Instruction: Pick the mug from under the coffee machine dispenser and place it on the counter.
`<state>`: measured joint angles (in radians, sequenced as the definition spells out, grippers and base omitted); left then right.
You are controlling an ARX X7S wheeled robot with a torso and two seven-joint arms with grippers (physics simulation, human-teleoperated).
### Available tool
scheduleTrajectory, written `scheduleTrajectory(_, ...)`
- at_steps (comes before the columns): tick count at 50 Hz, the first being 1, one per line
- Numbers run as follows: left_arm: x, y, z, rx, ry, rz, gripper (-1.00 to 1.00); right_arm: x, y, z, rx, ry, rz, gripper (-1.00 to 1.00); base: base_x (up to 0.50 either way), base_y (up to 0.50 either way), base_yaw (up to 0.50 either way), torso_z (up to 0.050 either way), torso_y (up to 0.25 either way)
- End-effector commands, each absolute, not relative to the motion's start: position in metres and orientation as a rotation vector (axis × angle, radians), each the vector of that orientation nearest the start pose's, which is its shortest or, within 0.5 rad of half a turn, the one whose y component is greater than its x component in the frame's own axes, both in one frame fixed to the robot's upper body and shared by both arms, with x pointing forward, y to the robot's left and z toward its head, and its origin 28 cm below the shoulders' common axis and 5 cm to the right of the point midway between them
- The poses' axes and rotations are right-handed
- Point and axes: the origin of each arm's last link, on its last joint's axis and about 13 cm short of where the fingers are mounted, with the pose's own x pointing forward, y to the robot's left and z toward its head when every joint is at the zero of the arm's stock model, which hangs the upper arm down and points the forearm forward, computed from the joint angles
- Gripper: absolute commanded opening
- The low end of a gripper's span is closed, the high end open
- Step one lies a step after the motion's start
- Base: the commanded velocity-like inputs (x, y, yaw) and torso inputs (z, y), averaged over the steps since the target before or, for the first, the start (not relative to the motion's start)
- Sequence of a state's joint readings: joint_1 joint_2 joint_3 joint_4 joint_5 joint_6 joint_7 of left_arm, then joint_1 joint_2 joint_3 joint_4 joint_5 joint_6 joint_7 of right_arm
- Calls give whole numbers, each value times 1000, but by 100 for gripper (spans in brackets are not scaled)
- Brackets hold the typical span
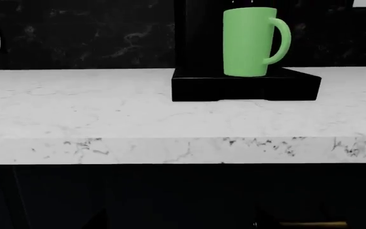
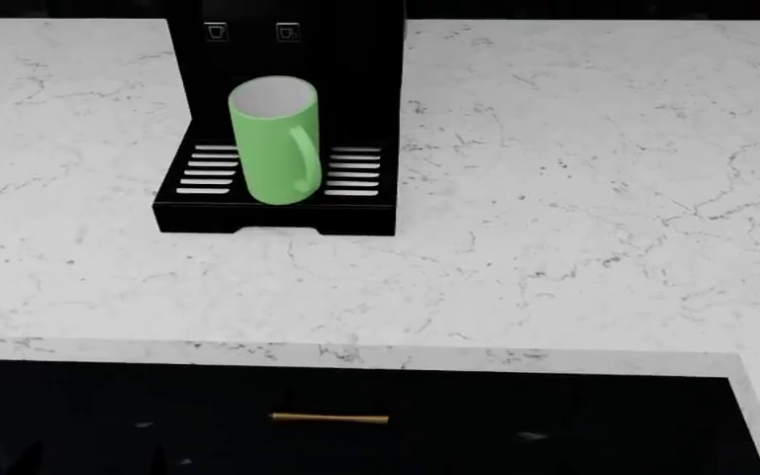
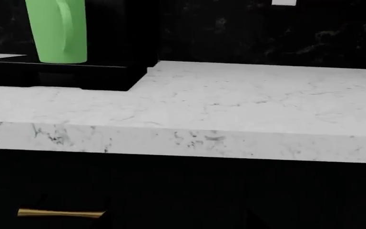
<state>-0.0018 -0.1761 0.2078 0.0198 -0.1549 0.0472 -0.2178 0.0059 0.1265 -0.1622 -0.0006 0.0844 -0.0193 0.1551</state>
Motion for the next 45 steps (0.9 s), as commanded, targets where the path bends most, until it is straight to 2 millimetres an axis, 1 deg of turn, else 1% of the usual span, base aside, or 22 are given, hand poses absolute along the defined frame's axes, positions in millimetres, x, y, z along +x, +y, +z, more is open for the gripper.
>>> scheduleTrajectory(1, 204, 204, 17, 9, -49, -21, 100, 208, -94, 13, -43, -13, 7, 100, 0, 0, 0, 50, 0)
scheduleTrajectory(10, 208, 206, 16, 17, -42, 15, 100, 210, -93, 12, -50, -9, 7, 100, 0, 0, 0, 50, 0)
scheduleTrajectory(13, 209, 206, 17, 9, -33, 30, 100, 210, -94, 13, -42, -12, 3, 100, 0, 0, 0, 0, 0)
scheduleTrajectory(16, 210, 204, 15, 50, -17, 41, 100, 210, -94, 13, -45, -16, 1, 100, 0, 0, 0, 0, 0)
scheduleTrajectory(17, 211, 204, 15, 62, 24, 36, 100, 210, -94, 13, -44, -17, 0, 100, 0, 0, 0, 0, 0)
scheduleTrajectory(18, 212, 204, 15, 40, 19, 32, 100, 211, -94, 13, -45, -13, -1, 100, 0, 0, 0, 0, 0)
scheduleTrajectory(19, 210, 206, 17, 3, -8, 10, 100, 211, -95, 13, -46, -13, -2, 100, 0, 0, 0, 0, 0)
scheduleTrajectory(20, 211, 206, 19, -1, 34, 12, 100, 212, -95, 15, -34, -18, -8, 100, 0, 0, 0, 0, 0)
scheduleTrajectory(21, 211, 207, 22, -17, 27, 14, 100, 212, -96, 15, -7, -16, -2, 100, 0, 0, 0, 0, 0)
scheduleTrajectory(25, 211, 210, 30, 1, 11, 20, 100, 213, -99, 19, -11, -11, -10, 100, 0, 0, 0, 0, 0)
scheduleTrajectory(27, 212, 211, 41, 15, -6, 31, 100, 213, -100, 25, -6, 5, -3, 100, 0, 0, 0, 0, 0)
scheduleTrajectory(28, 212, 212, 48, 17, -13, 38, 100, 212, -101, 29, -41, 10, -2, 100, 0, 0, 0, 0, 0)
scheduleTrajectory(31, 210, 213, 62, 1, 2, 46, 100, 212, -104, 45, -41, 14, -2, 100, 0, 0, 0, 0, 0)
scheduleTrajectory(35, 202, 213, 89, 0, -4, 44, 100, 210, -106, 74, -60, 11, 17, 100, 0, 0, 0, 0, 0)
scheduleTrajectory(37, 197, 214, 99, 0, -11, 36, 100, 207, -107, 85, -67, 0, 30, 100, 0, 0, 0, 0, 0)
scheduleTrajectory(40, 187, 213, 117, 15, -20, 10, 100, 200, -109, 108, -82, -27, 44, 100, 0, 0, 0, 0, 0)
scheduleTrajectory(41, 186, 214, 119, 18, -17, 5, 100, 199, -109, 111, -83, -33, 45, 100, 0, 0, 0, 0, 0)
scheduleTrajectory(42, 179, 244, 156, 103, -91, 153, 100, 196, -129, 149, -50, -107, -22, 100, 0, 0, 0, 0, 0)
scheduleTrajectory(43, 161, 240, 181, 157, -193, 117, 100, 180, -123, 166, -77, -119, 12, 100, 0, 0, 0, 0, 0)
scheduleTrajectory(44, 151, 231, 188, 104, -208, 95, 100, 163, -117, 179, -110, -172, 45, 100, 0, 0, 0, 0, 0)
scheduleTrajectory(45, 144, 226, 191, 51, -158, 7, 100, 161, -118, 182, -111, -179, 45, 100, 0, 0, 0, 0, 0)
